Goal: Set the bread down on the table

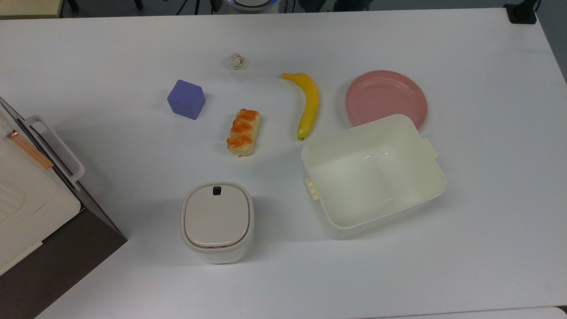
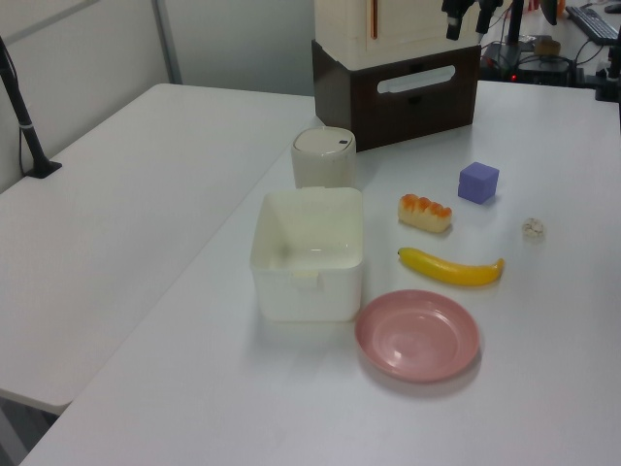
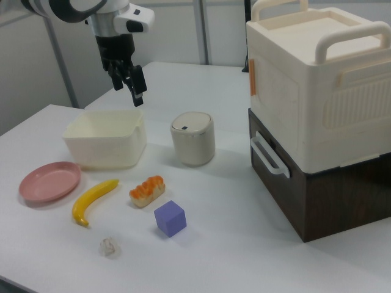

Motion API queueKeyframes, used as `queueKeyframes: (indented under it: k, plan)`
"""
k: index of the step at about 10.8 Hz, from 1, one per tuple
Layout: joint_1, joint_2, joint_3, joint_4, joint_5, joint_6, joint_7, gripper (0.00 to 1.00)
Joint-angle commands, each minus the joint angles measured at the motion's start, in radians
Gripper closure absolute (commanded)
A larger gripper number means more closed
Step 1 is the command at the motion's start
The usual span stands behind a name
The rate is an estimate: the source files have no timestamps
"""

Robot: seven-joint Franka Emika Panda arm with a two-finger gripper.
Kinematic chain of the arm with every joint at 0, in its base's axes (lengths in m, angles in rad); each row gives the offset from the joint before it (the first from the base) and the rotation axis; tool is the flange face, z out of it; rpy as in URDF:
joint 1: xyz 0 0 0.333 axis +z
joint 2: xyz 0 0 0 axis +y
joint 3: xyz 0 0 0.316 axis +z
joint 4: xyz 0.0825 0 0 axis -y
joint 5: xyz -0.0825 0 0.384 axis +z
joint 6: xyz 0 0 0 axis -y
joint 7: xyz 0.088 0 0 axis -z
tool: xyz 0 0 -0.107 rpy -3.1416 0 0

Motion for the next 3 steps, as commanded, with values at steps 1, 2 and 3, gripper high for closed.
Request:
queueKeyframes:
  k: [1,2,3]
  plan:
    - [0.011,-0.029,-0.008,-0.044,0.013,0.030,0.026,0.00]
    - [0.012,-0.028,-0.007,-0.044,0.013,0.030,0.026,0.00]
    - [0.012,-0.028,-0.008,-0.044,0.013,0.030,0.030,0.00]
